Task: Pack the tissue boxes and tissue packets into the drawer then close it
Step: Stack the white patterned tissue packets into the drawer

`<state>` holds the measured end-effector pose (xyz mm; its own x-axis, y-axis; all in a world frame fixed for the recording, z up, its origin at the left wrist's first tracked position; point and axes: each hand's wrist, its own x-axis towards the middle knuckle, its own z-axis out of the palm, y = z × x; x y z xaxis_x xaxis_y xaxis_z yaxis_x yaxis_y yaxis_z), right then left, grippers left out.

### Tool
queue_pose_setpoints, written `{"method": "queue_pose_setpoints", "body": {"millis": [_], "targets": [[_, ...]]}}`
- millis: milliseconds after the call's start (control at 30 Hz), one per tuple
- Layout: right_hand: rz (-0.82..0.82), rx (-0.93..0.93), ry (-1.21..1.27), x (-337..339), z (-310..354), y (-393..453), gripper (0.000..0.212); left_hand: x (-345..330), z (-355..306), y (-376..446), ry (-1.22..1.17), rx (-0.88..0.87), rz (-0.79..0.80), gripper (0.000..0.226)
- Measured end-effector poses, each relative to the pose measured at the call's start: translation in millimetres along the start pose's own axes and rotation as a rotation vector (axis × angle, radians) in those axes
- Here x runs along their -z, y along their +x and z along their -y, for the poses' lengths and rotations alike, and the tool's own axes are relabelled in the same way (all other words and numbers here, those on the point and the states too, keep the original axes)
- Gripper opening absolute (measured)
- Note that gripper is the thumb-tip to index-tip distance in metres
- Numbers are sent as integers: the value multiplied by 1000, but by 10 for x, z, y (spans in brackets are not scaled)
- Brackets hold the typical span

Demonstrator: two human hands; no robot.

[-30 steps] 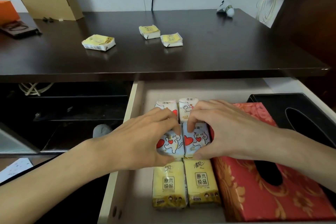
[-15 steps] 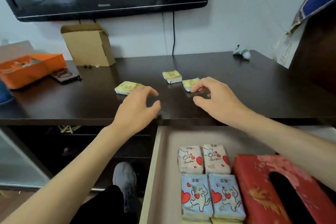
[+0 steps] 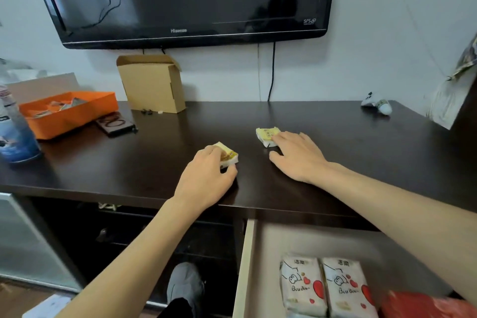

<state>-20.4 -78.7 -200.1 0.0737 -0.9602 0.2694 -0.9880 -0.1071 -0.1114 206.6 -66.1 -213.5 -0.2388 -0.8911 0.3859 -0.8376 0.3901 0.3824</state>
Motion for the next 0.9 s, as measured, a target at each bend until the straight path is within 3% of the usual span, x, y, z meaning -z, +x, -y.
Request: {"method": "queue_pose_setpoints", "body": {"millis": [167,267,467,667,900], "targets": [[-124,143,12,62,-16,-193,31,13,28,12,-89,-79,25,26],[-83,201,161,135,-68,-397,14,41,21,-2,-228,-64,97,17],[239,206,365,422,-165,-569,30,120,-14,-79,-363,-99,234,19],[329,221,387,577,-191,-862,24,340,-44,-215,-283,-169,417,11],[279,265,281,730,-114,-1375,29,446,-197,-581,-229,-257,296,25]]}}
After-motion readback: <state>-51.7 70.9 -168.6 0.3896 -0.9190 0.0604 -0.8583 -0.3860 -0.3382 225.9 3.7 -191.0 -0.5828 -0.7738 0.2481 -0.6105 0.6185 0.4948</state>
